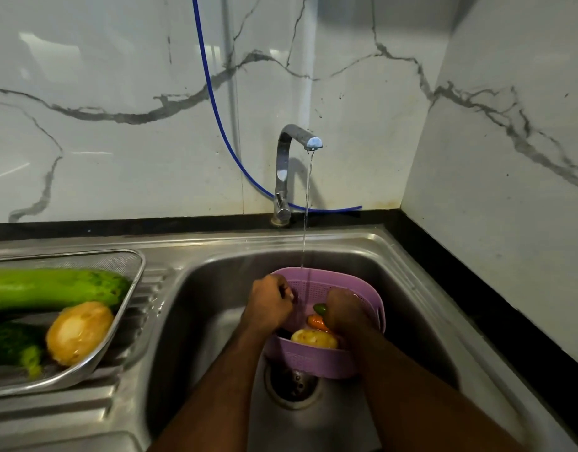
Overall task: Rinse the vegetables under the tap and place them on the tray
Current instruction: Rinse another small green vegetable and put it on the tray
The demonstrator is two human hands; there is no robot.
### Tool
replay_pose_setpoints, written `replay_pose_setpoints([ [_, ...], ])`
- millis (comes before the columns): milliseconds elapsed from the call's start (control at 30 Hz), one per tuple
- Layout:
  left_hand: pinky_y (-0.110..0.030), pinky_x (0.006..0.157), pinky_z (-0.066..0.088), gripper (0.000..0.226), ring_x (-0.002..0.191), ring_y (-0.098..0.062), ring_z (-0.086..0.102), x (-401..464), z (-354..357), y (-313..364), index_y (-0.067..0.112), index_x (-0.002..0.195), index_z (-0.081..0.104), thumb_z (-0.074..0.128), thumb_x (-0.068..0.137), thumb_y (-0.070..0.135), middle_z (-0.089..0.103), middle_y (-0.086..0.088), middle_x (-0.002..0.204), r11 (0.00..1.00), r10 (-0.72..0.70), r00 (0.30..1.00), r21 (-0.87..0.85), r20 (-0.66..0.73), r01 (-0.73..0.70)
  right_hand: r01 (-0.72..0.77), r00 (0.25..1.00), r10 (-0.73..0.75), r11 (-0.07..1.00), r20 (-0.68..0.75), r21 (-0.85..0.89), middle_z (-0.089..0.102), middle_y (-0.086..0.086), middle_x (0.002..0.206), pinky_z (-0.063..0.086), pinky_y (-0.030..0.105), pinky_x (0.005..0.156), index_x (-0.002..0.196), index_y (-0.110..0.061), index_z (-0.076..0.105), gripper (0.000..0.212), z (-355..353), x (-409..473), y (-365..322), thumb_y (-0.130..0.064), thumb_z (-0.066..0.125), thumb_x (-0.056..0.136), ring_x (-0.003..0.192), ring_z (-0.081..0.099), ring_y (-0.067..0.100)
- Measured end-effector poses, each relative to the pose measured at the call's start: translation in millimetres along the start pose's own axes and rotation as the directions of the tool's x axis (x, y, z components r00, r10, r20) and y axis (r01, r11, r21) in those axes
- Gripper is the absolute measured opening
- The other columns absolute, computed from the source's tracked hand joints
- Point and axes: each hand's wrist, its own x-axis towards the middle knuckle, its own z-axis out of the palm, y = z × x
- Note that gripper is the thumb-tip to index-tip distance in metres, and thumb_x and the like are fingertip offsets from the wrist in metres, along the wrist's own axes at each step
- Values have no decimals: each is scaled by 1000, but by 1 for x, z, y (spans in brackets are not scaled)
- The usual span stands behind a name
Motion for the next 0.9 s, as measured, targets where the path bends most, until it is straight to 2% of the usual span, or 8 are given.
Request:
replay_pose_setpoints([
  [100, -22, 68, 46, 17, 73, -14, 62, 1, -1, -4, 14, 78, 72, 60, 85, 3, 71, -2, 81, 1000, -4, 1000, 29, -5, 4, 28, 999, -24, 990, 35, -136, 53, 18, 149, 38, 41, 116, 142, -5, 54, 46, 4, 1, -6, -33, 47, 107, 138, 49, 35],
  [233, -25, 69, 49, 16, 76, -16, 64, 2, -3, -4, 12, 83, 72, 59, 87, 3, 72, -5, 85, 999, -24, 1000, 32, -11, 25, 33, 999, -31, 980, 17, -198, 50, 19, 151, 38, 45, 115, 145, -6, 52, 51, 8, 0, -10, -40, 47, 107, 140, 46, 36],
  [400, -30, 72, 51, 14, 82, -20, 64, 1, -2, 0, 12, 89, 67, 58, 87, 2, 66, -2, 86, 999, -51, 997, -16, -52, 50, 52, 999, -52, 998, 0, -41, 56, 13, 146, 43, 50, 113, 146, -13, 49, 50, 5, -5, -11, -38, 53, 104, 135, 53, 34],
  [500, -28, 74, 44, 11, 84, -17, 57, 1, -1, 2, 12, 100, 63, 56, 93, 7, 62, -1, 92, 997, -62, 993, -51, -99, 58, 100, 995, -99, 958, -17, 267, 64, 7, 136, 50, 45, 104, 142, -24, 52, 48, -9, -2, -24, -30, 65, 96, 125, 60, 30],
  [600, -25, 74, 39, 11, 85, -14, 54, 2, 0, 1, 12, 106, 63, 57, 96, 15, 59, 1, 91, 990, -80, 990, -122, -113, 66, 98, 992, -127, 754, -3, 649, 69, 1, 118, 55, 46, 98, 121, -33, 59, 28, -26, 4, -42, -23, 66, 96, 110, 65, 22],
  [700, -29, 71, 51, 14, 80, -18, 67, 2, 1, 4, 12, 98, 70, 61, 96, 24, 69, 2, 84, 975, -97, 992, -207, -77, 80, -48, 996, -55, 312, 69, 949, 67, 10, 110, 60, 47, 88, 108, -26, 57, 8, -43, 2, -57, -21, 53, 105, 100, 68, 26],
  [800, -44, 63, 62, 13, 61, -25, 71, 2, 1, 6, 12, 87, 71, 66, 94, 22, 74, -10, 71, 905, -165, 985, -403, -44, 134, -151, 989, -25, -86, 149, 985, 64, 16, 96, 59, 40, 68, 112, -15, 54, 9, -50, 1, -66, -15, 46, 108, 78, 68, 26],
  [900, -49, 64, 61, 10, 60, -30, 70, 5, 4, 1, 15, 82, 72, 76, 83, 24, 72, -12, 67, 870, -148, 988, -481, -41, 110, -175, 984, -27, -233, 173, 957, 62, 14, 100, 58, 43, 85, 112, -11, 52, 9, -53, -1, -72, -12, 44, 108, 83, 64, 24],
])
